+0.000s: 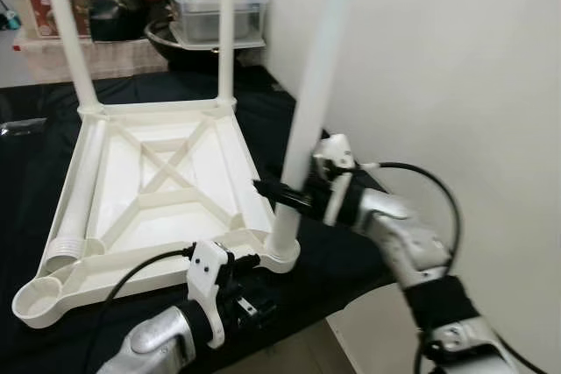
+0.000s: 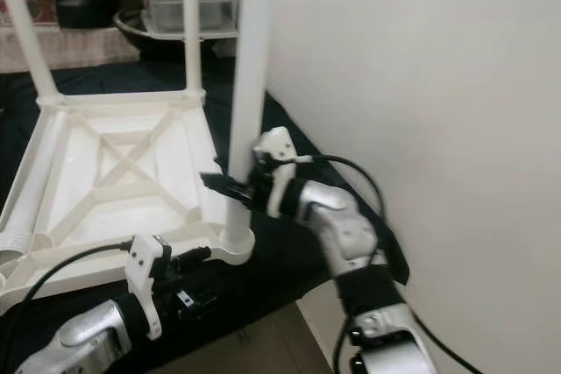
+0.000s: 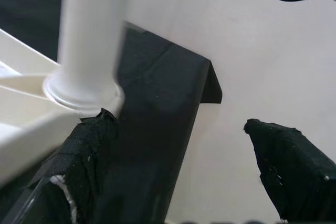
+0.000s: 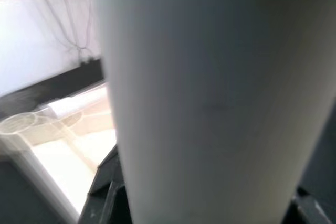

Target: Building children table

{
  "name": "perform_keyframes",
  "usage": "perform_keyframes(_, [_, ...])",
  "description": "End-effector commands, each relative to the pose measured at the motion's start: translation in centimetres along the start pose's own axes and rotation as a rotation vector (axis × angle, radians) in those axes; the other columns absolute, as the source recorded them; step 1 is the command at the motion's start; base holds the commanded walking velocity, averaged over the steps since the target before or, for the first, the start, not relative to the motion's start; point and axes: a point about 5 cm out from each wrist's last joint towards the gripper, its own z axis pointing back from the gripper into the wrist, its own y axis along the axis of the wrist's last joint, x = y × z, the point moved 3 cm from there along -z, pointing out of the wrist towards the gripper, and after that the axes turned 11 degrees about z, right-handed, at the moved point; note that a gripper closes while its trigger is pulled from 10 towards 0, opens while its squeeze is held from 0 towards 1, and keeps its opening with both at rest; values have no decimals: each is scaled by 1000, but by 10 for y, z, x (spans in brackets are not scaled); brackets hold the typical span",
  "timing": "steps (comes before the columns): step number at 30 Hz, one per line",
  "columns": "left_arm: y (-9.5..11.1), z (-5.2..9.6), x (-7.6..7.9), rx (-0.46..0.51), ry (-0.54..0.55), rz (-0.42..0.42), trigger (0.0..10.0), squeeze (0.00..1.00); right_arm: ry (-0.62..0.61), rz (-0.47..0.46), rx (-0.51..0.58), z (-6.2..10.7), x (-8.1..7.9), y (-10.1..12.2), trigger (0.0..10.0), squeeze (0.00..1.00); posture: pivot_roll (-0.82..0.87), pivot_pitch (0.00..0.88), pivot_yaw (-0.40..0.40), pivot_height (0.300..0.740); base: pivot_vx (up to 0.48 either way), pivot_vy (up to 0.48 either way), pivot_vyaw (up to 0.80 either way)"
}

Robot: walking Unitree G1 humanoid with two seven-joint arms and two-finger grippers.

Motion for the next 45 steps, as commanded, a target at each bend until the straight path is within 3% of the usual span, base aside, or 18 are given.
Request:
perform_keyframes(1, [-2, 2, 0, -10, 7, -7, 10000, 0, -568, -154, -366, 38, 59, -76, 0, 0, 37, 0, -132, 740, 0, 0, 0])
perform_keyframes(2, [-2, 2, 0, -10, 7, -7, 10000, 0, -568, -154, -366, 38, 59, -76, 0, 0, 37, 0, -132, 740, 0, 0, 0])
perform_keyframes(6, [-2, 2, 1, -10, 1, -2, 10000, 0, -1056, -242, -501, 96, 85, -109, 0, 0, 32, 0, -124, 740, 0, 0, 0])
perform_keyframes(8, [-2, 2, 1, -11, -2, 3, 10000, 0, -916, -266, -435, 81, 64, -104, 3373, 0, 21, 0, -117, 740, 0, 0, 0])
perform_keyframes(9, [-2, 2, 1, -11, -2, 3, 10000, 0, -916, -266, -435, 81, 64, -104, 3373, 0, 21, 0, -117, 740, 0, 0, 0])
perform_keyframes(10, [-3, 2, 1, -13, -3, 4, 10000, 0, -834, -279, -397, 72, 55, -98, 10000, 0, 19, 0, -116, 740, 0, 0, 0])
perform_keyframes(16, [-3, 1, 2, -15, -10, 8, 10000, 0, -481, -278, -171, 41, 33, -57, 10000, 0, 10, 0, -110, 740, 0, 0, 0])
perform_keyframes(21, [-3, 1, 1, -15, -9, 9, 10000, 0, -446, -278, -77, 40, 40, -37, 10000, 0, 10, 0, -112, 740, 0, 0, 0])
perform_keyframes(22, [-3, 1, 1, -14, -9, 8, 10000, 0, -439, -278, -54, 43, 50, -31, 10000, 1000, 9, 0, -114, 740, 0, 0, 0])
perform_keyframes(26, [-3, 0, 1, -13, -9, 7, 10000, 0, -396, -246, -46, 46, 61, -22, 10000, 1000, 13, 0, -119, 740, 0, 0, 0])
perform_keyframes(27, [-3, 0, 1, -11, -9, 8, 10000, 0, -277, -194, -15, 46, 61, -13, 10000, 0, 15, 0, -120, 740, 0, 0, 0])
perform_keyframes(31, [-3, -1, 1, -13, -9, -2, 10000, 0, 184, -14, 4, 47, 29, -9, 10000, 0, 33, 0, -130, 740, 0, 0, 0])
perform_keyframes(36, [-3, -1, 1, -14, -7, -6, 10000, 0, 300, 7, -14, 43, 10, -15, 10000, 0, 38, 0, -133, 740, 0, 0, 0])
perform_keyframes(38, [-2, -1, 1, -13, -6, -6, 10000, 0, 378, 20, -8, 40, -4, -17, 9176, 0, 47, 0, -136, 740, 0, 0, 0])
perform_keyframes(39, [-2, 0, 1, -13, -4, -6, 10000, 0, 452, 33, 15, 38, -17, -17, 7098, 0, 54, 0, -135, 740, 0, 0, 0])
perform_keyframes(42, [-2, 0, 0, -14, -4, -8, 10000, 0, 512, 41, 35, 38, -27, -17, 8431, 0, 57, 0, -134, 740, 0, 0, 0])
perform_keyframes(43, [-2, 0, 0, -21, -5, -15, 10000, 0, 609, 52, 61, 39, -40, -15, 10000, 0, 59, 0, -134, 740, 0, 0, 0])
perform_keyframes(45, [-2, 1, 0, -25, -7, -19, 10000, 0, 661, 61, 57, 39, -46, -18, 10000, 0, 59, 0, -134, 740, 0, 0, 0])
